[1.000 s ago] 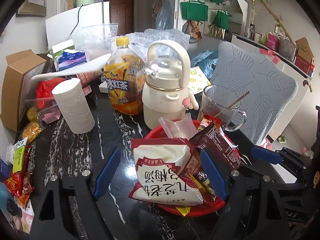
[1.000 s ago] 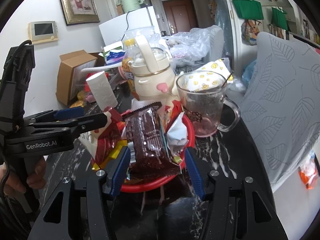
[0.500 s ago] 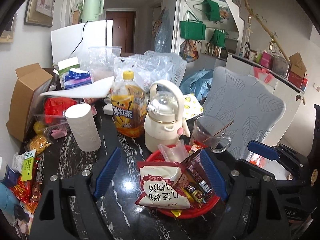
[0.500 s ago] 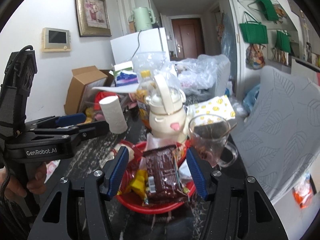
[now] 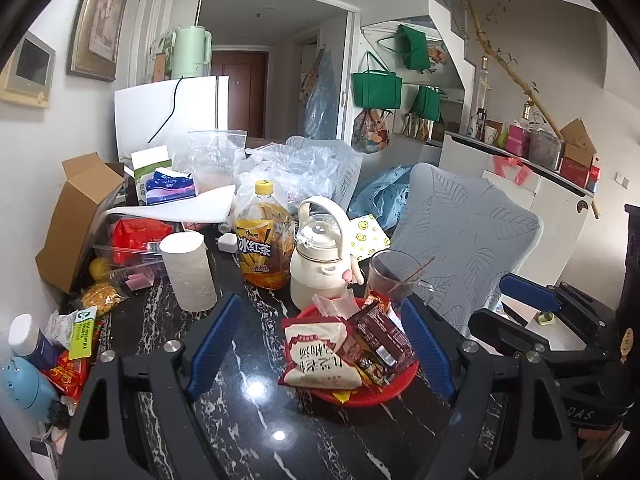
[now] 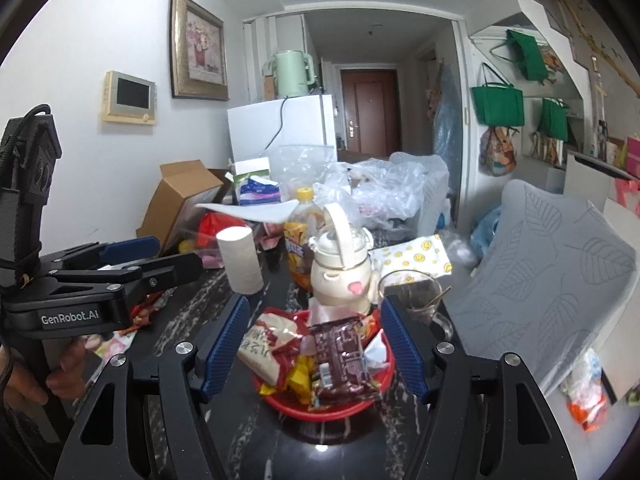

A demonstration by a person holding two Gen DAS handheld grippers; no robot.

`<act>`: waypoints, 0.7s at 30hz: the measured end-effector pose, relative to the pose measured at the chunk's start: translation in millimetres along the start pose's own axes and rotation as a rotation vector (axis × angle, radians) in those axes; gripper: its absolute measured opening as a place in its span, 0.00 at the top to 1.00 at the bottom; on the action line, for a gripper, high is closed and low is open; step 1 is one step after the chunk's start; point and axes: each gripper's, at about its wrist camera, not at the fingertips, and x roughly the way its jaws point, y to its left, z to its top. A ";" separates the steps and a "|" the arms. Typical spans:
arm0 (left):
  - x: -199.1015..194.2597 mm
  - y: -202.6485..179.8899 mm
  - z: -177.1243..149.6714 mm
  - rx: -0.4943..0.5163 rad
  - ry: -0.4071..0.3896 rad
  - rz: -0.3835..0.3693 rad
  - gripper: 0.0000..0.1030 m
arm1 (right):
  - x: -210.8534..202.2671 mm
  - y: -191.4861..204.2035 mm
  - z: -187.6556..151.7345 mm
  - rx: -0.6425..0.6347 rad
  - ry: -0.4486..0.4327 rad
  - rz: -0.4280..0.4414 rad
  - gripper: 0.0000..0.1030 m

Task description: Organize snacks

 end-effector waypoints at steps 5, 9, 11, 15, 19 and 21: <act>-20.8 -3.6 -20.4 0.007 0.003 0.020 0.21 | -20.9 12.7 -15.3 -0.013 -0.014 -0.016 0.31; -32.6 -7.8 -39.7 -0.002 0.017 0.024 0.21 | -32.6 18.9 -32.2 -0.016 -0.008 -0.015 0.31; -37.9 -10.7 -48.2 -0.003 0.020 0.029 0.21 | -37.7 20.1 -41.7 -0.012 0.003 -0.015 0.31; -49.2 -15.6 -65.8 -0.019 0.020 0.040 0.21 | -48.8 22.7 -56.9 -0.014 0.002 -0.026 0.31; -60.2 -24.4 -78.3 -0.018 0.022 0.053 0.21 | -63.7 26.6 -74.0 -0.033 -0.001 -0.050 0.31; -64.7 -27.6 -83.4 -0.016 0.022 0.058 0.21 | -71.8 26.0 -81.3 -0.019 -0.002 -0.040 0.31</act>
